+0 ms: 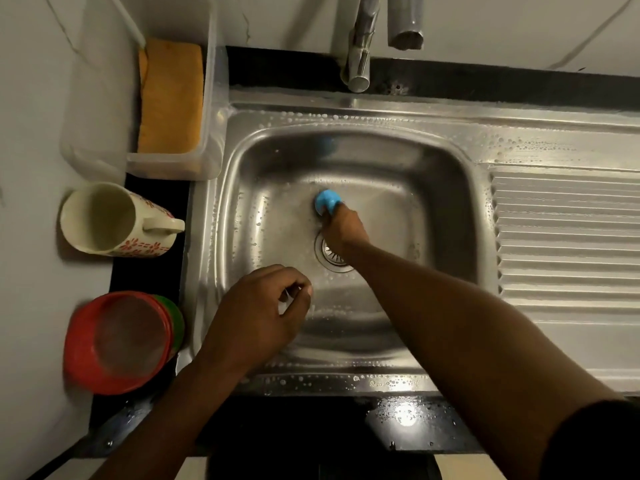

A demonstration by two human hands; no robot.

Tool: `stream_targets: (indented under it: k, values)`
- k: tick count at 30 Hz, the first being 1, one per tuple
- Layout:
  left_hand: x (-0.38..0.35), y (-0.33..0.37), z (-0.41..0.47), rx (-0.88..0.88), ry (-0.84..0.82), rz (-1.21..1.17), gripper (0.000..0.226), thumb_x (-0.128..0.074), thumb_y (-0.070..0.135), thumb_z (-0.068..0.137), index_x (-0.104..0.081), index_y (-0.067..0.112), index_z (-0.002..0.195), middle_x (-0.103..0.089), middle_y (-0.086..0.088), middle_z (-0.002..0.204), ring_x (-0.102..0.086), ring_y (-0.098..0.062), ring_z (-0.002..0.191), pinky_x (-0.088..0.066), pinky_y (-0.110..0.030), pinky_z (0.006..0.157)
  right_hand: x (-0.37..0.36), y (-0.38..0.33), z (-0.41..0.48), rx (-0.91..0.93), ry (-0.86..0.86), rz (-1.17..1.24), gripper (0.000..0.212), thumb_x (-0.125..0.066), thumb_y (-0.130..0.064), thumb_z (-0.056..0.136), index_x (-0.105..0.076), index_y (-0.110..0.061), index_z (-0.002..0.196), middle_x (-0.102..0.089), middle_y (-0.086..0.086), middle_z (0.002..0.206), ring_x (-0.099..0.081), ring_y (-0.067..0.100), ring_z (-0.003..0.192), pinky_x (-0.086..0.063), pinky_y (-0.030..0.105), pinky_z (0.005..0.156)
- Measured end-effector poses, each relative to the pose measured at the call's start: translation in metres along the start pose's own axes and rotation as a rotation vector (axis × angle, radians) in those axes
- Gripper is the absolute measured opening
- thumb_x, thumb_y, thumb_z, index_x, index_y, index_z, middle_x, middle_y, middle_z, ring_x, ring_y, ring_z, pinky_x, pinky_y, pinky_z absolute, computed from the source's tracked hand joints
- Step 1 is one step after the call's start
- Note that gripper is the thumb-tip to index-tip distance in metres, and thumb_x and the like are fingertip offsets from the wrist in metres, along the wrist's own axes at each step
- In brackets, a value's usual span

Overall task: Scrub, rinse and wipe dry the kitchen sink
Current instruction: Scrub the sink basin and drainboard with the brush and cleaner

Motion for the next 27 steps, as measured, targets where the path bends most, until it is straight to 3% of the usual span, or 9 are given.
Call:
stream_targets:
  k: [3, 7, 9, 11, 13, 16, 20, 22, 27]
  values:
    - [0.001, 0.001, 0.001, 0.000, 0.011, -0.008, 0.008, -0.068, 0.028, 0.098, -0.070, 0.031, 0.091, -0.066, 0.016, 0.083, -0.064, -0.009, 0.081, -0.054, -0.032, 0.069, 0.027, 0.036, -0.002, -0.019, 0.075, 0.078, 0.032, -0.061, -0.028, 0.102, -0.059, -0.021, 0.134, -0.062, -0.007, 0.109, -0.062, 0.014, 0.103, -0.046, 0.025, 0.088]
    - [0.001, -0.001, 0.001, 0.001, 0.011, -0.007, 0.008, -0.068, 0.029, 0.099, -0.071, 0.031, 0.092, -0.066, 0.016, 0.083, -0.063, -0.009, 0.082, -0.054, -0.033, 0.071, 0.092, 0.084, 0.013, -0.194, 0.241, 0.174, 0.041, -0.049, -0.040, 0.108, -0.051, -0.021, 0.144, -0.053, -0.008, 0.124, -0.052, 0.010, 0.117, -0.035, 0.024, 0.103]
    - [0.004, -0.003, 0.000, 0.004, 0.019, -0.001, 0.008, -0.068, 0.028, 0.098, -0.071, 0.031, 0.091, -0.065, 0.017, 0.083, -0.063, -0.008, 0.081, -0.054, -0.031, 0.070, 0.090, 0.087, 0.021, -0.271, 0.255, 0.166, 0.044, -0.044, -0.039, 0.108, -0.050, -0.015, 0.144, -0.057, -0.003, 0.127, -0.055, 0.016, 0.113, -0.041, 0.030, 0.103]
    - [0.007, -0.004, -0.002, 0.015, 0.024, -0.005, 0.009, -0.068, 0.027, 0.098, -0.071, 0.031, 0.091, -0.065, 0.017, 0.084, -0.063, -0.007, 0.082, -0.054, -0.029, 0.070, 0.074, 0.058, 0.022, -0.211, 0.252, 0.103, 0.039, -0.044, -0.027, 0.108, -0.056, -0.005, 0.138, -0.063, 0.010, 0.125, -0.061, 0.028, 0.114, -0.047, 0.034, 0.093]
    - [0.010, -0.006, -0.004, 0.029, 0.031, -0.005, 0.010, -0.067, 0.027, 0.098, -0.070, 0.033, 0.090, -0.066, 0.017, 0.084, -0.064, -0.008, 0.083, -0.053, -0.028, 0.071, 0.045, 0.016, 0.019, -0.112, 0.174, 0.059, 0.035, -0.047, -0.021, 0.106, -0.058, -0.006, 0.136, -0.064, 0.014, 0.129, -0.062, 0.032, 0.119, -0.047, 0.034, 0.091]
    - [0.014, -0.012, -0.009, 0.049, 0.056, -0.001, 0.009, -0.064, 0.031, 0.096, -0.069, 0.033, 0.089, -0.065, 0.017, 0.085, -0.064, -0.008, 0.083, -0.053, -0.030, 0.073, -0.010, -0.031, 0.002, 0.010, -0.001, 0.082, 0.034, -0.053, -0.020, 0.105, -0.059, -0.012, 0.137, -0.066, 0.013, 0.132, -0.063, 0.031, 0.123, -0.049, 0.038, 0.104]
    - [0.019, -0.011, -0.020, 0.066, 0.082, -0.002, 0.007, -0.069, 0.028, 0.097, -0.071, 0.031, 0.091, -0.065, 0.016, 0.085, -0.065, -0.007, 0.080, -0.055, -0.035, 0.071, -0.061, -0.037, -0.041, 0.192, -0.170, -0.228, 0.040, -0.047, -0.037, 0.108, -0.056, -0.007, 0.132, -0.071, 0.022, 0.117, -0.070, 0.039, 0.103, -0.052, 0.037, 0.080]
    - [0.020, -0.005, -0.024, 0.043, 0.085, 0.000, 0.007, -0.066, 0.033, 0.097, -0.072, 0.030, 0.095, -0.066, 0.017, 0.087, -0.065, -0.006, 0.080, -0.056, -0.035, 0.071, -0.070, -0.021, -0.063, 0.274, -0.253, -0.343, 0.043, -0.045, -0.043, 0.108, -0.055, -0.008, 0.131, -0.071, 0.022, 0.114, -0.070, 0.039, 0.100, -0.050, 0.035, 0.077]
    - [0.018, 0.008, -0.028, 0.016, 0.072, 0.002, 0.017, -0.059, 0.043, 0.095, -0.072, 0.031, 0.095, -0.066, 0.017, 0.086, -0.064, -0.007, 0.079, -0.056, -0.032, 0.071, -0.055, 0.023, -0.091, 0.241, -0.432, -0.514, 0.044, -0.050, -0.046, 0.105, -0.054, -0.017, 0.138, -0.069, 0.012, 0.123, -0.067, 0.030, 0.108, -0.055, 0.043, 0.096]
Point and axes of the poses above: each hand's wrist, its own z-axis towards the middle knuckle, its own x-axis out of the back of the hand, y = z × x, the point moved 5 cm from there along z, towards the middle knuckle
